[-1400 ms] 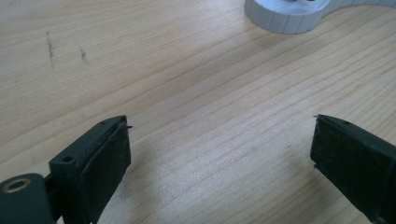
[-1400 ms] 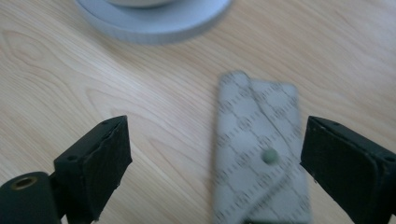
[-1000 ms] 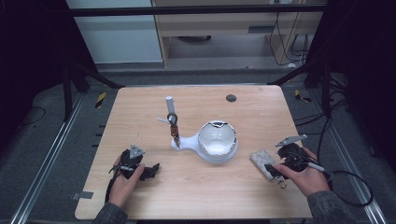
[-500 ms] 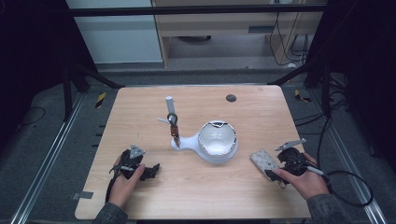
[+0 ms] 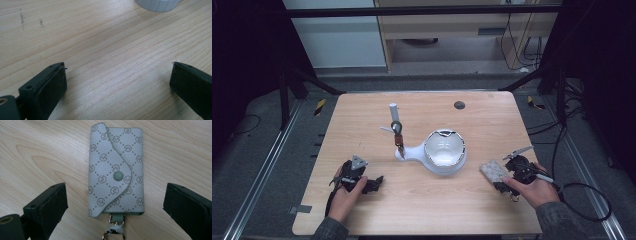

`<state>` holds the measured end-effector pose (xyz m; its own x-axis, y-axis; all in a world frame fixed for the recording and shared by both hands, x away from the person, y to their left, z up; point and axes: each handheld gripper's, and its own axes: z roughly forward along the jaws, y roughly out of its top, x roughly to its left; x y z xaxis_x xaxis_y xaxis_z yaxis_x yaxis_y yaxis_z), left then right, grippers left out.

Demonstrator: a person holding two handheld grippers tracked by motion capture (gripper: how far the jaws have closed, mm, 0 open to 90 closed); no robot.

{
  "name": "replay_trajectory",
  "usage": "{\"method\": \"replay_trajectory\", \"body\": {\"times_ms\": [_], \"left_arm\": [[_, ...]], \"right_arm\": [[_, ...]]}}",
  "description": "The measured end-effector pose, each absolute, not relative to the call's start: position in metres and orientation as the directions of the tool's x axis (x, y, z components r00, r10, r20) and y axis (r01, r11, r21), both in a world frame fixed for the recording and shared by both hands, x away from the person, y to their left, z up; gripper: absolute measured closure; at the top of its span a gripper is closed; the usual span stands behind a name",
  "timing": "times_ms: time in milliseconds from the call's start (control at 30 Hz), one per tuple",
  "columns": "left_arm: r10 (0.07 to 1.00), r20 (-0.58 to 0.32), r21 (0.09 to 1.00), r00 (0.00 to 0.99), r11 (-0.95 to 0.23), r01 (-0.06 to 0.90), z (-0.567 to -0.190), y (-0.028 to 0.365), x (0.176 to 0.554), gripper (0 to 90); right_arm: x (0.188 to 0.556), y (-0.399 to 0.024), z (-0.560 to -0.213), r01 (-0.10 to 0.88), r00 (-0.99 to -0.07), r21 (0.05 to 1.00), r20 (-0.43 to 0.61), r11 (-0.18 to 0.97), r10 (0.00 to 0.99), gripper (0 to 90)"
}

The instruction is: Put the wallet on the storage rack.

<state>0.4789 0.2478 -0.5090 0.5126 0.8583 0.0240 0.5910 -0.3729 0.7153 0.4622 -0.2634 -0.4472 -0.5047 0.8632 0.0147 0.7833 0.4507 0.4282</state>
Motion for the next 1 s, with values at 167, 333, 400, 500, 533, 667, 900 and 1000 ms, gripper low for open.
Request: {"method": "replay_trajectory", "body": {"times_ms": [167, 333, 400, 500, 533, 667, 900, 1000], "left_arm": [[0.858, 0.024, 0.715, 0.513, -0.374, 0.591, -0.509, 0.248, 0.479, 0.4], [0.858, 0.024, 0.715, 0.513, -0.374, 0.591, -0.509, 0.248, 0.479, 0.2], [0.857, 0.023, 0.714, 0.514, -0.374, 0.592, -0.509, 0.248, 0.479, 0.1], [0.857, 0.023, 0.714, 0.515, -0.374, 0.592, -0.509, 0.248, 0.479, 0.0], [0.857, 0.023, 0.714, 0.516, -0.375, 0.591, -0.509, 0.248, 0.479, 0.0], [0.855, 0.025, 0.712, 0.518, -0.379, 0.591, -0.509, 0.248, 0.479, 0.0], [0.854, 0.025, 0.712, 0.520, -0.381, 0.590, -0.509, 0.248, 0.479, 0.0], [0.853, 0.025, 0.712, 0.522, -0.381, 0.589, -0.509, 0.248, 0.479, 0.0]], "right_arm": [[0.464, -0.261, -0.448, 0.789, -0.506, 0.407, 0.004, 0.460, 0.863, 7.2], [0.463, -0.260, -0.453, 0.799, -0.502, 0.384, 0.002, 0.463, 0.865, 10.0], [0.464, -0.261, -0.455, 0.799, -0.503, 0.383, 0.005, 0.463, 0.865, 11.2], [0.464, -0.263, -0.458, 0.810, -0.492, 0.371, 0.009, 0.454, 0.870, 10.8], [0.465, -0.263, -0.458, 0.813, -0.486, 0.371, 0.010, 0.448, 0.874, 10.5], [0.468, -0.264, -0.460, 0.822, -0.479, 0.365, 0.029, 0.437, 0.877, 10.3], [0.471, -0.259, -0.465, 0.822, -0.488, 0.345, 0.016, 0.453, 0.873, 13.2], [0.471, -0.257, -0.467, 0.823, -0.488, 0.341, 0.018, 0.454, 0.872, 15.4]]}}
